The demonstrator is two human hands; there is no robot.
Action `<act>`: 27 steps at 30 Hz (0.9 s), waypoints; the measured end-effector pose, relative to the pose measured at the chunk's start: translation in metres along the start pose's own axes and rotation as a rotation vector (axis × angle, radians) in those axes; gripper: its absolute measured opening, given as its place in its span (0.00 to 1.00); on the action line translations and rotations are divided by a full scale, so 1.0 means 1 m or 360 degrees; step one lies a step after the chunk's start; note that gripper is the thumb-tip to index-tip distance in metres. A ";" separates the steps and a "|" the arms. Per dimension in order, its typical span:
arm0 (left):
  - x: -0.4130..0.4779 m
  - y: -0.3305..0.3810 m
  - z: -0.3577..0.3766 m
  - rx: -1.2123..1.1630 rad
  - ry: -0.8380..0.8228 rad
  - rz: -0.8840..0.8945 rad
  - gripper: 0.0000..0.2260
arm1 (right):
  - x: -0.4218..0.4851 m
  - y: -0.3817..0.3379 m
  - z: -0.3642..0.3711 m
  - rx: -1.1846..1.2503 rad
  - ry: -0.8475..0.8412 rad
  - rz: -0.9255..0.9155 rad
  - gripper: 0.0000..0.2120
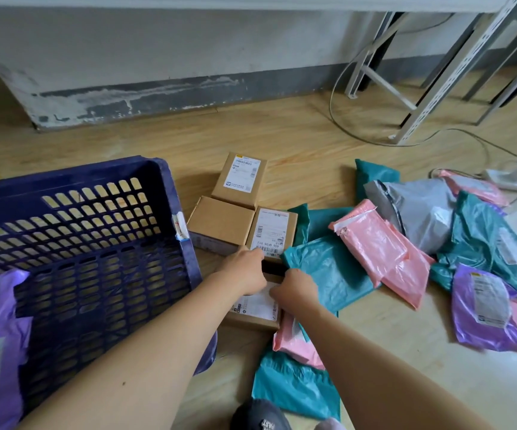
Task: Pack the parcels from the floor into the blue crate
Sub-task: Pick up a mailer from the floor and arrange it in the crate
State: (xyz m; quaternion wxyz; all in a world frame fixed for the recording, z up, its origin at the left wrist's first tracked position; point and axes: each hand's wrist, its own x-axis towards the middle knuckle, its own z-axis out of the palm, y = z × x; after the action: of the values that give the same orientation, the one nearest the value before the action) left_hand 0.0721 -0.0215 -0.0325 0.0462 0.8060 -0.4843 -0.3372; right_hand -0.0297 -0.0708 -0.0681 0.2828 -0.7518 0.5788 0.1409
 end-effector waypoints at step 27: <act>-0.110 0.053 -0.086 -0.0492 0.0271 0.0118 0.38 | -0.161 -0.043 -0.167 0.0397 0.1384 -0.0235 0.18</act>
State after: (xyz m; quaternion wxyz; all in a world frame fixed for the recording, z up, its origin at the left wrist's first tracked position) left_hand 0.0496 0.0179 0.1098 0.2229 0.7964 -0.4505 -0.3363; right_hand -0.0547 -0.0346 0.1634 0.1112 -0.7404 0.6013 -0.2790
